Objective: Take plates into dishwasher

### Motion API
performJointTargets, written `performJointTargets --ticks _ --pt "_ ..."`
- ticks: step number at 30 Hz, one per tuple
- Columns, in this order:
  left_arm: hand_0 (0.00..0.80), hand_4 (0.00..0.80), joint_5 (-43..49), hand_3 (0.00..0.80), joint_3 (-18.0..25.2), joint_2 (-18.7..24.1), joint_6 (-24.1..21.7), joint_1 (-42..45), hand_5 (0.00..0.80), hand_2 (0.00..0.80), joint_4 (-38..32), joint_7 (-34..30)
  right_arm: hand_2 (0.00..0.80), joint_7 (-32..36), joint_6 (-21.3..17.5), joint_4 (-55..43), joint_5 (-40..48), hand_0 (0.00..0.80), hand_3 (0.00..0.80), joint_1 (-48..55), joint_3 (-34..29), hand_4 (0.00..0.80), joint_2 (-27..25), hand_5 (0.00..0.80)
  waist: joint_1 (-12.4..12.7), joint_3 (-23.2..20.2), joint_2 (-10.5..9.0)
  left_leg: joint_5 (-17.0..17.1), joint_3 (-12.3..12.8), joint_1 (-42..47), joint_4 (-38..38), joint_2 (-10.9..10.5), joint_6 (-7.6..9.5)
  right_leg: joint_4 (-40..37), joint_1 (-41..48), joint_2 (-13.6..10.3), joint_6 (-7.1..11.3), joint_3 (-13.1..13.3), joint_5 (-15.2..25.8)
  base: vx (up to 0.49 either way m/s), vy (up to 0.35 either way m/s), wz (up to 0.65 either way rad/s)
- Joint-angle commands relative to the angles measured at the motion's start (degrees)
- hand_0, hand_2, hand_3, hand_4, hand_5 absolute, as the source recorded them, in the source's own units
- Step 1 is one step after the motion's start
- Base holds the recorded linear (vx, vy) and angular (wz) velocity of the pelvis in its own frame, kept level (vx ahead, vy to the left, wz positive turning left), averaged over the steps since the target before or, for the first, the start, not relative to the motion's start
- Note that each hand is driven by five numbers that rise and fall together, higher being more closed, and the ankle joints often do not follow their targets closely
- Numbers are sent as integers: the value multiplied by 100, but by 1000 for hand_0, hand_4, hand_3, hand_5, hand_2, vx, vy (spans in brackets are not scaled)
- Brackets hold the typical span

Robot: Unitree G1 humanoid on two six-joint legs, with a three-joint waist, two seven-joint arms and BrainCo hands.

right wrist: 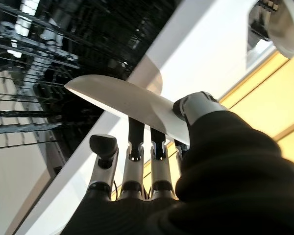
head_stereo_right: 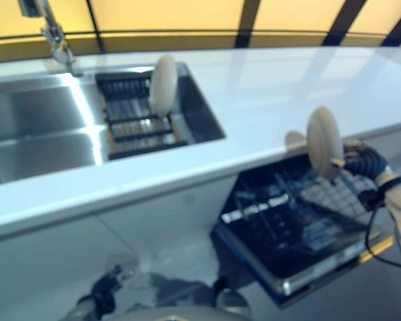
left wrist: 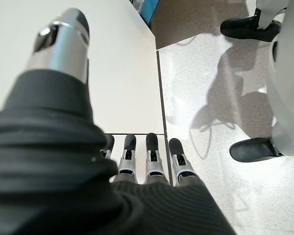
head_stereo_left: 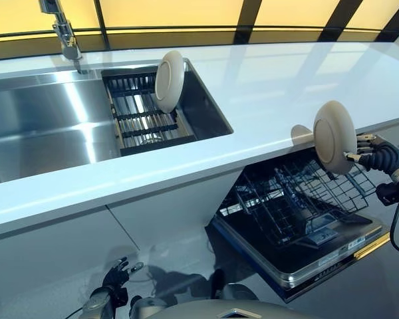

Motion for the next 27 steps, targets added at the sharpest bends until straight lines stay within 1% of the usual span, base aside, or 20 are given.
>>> performJointTargets --ticks 1,12,17,22,27 --pt "0 0 -191 0 234 -12 -221 -344 0 0 96 43 800 253 -273 -178 -394 800 800 -195 138 800 57 800 92 101 109 72 -405 -287 -10 -60 446 312 353 -385 531 -383 -198 -4 -3 -5" --pt "0 0 -142 0 349 20 -202 -368 0 0 99 36 800 1031 -165 -46 -977 800 800 90 415 800 110 800 109 118 138 85 -419 -304 -10 -82 427 343 349 -410 550 -449 -199 0 0 0" --pt "0 0 -97 0 391 37 -163 -393 0 0 100 -14 800 1292 -240 35 -1243 800 800 168 448 800 95 800 100 114 142 90 -402 -298 -10 -73 415 361 340 -421 559 -465 -197 0 0 0" --pt "0 0 -112 0 362 21 -139 -432 0 0 74 15 800 1213 -286 58 -1254 800 800 121 594 800 110 800 97 113 137 95 -382 -273 -10 -63 409 385 331 -426 564 -468 -193 0 0 0" --pt "0 0 -110 0 344 -25 -137 -440 0 0 50 18 800 1136 -314 135 -1342 800 800 14 723 800 267 800 116 119 164 93 -375 -256 -10 -60 411 397 336 -441 574 -488 -195 0 0 0"
